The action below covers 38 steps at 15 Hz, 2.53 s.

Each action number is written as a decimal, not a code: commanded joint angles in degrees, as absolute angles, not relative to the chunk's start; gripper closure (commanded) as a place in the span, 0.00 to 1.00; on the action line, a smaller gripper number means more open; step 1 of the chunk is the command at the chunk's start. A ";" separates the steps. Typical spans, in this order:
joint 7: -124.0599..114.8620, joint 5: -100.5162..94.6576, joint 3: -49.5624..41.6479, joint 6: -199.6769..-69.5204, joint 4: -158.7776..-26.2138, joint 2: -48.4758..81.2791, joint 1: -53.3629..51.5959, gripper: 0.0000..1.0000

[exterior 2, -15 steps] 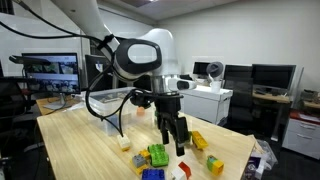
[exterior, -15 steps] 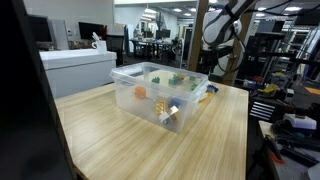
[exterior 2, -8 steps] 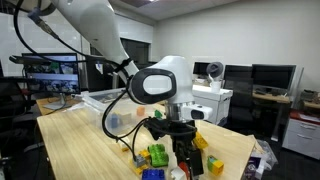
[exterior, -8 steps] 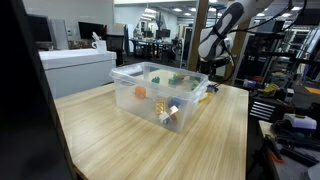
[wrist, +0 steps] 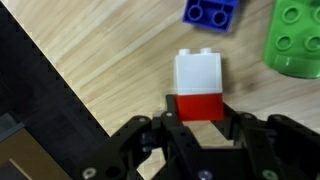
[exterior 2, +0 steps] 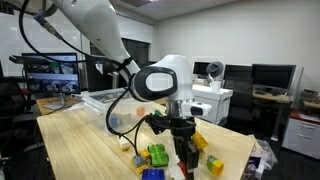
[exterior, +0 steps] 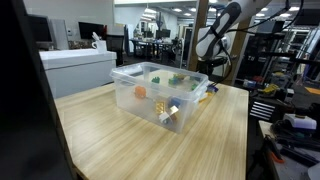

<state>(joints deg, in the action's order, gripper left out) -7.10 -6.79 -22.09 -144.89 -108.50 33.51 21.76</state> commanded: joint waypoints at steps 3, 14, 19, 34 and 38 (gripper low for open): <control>-7.36 -7.36 -22.13 -138.59 -114.37 21.95 18.21 0.88; 3.45 -2.39 -8.34 -138.55 -130.20 -8.03 8.26 0.88; 10.72 1.77 -6.13 -136.09 -137.38 -14.66 3.08 0.88; 6.96 -4.95 -17.88 -144.82 -121.18 4.37 15.66 0.00; 4.00 -3.39 -19.65 -146.37 -113.45 14.98 18.70 0.00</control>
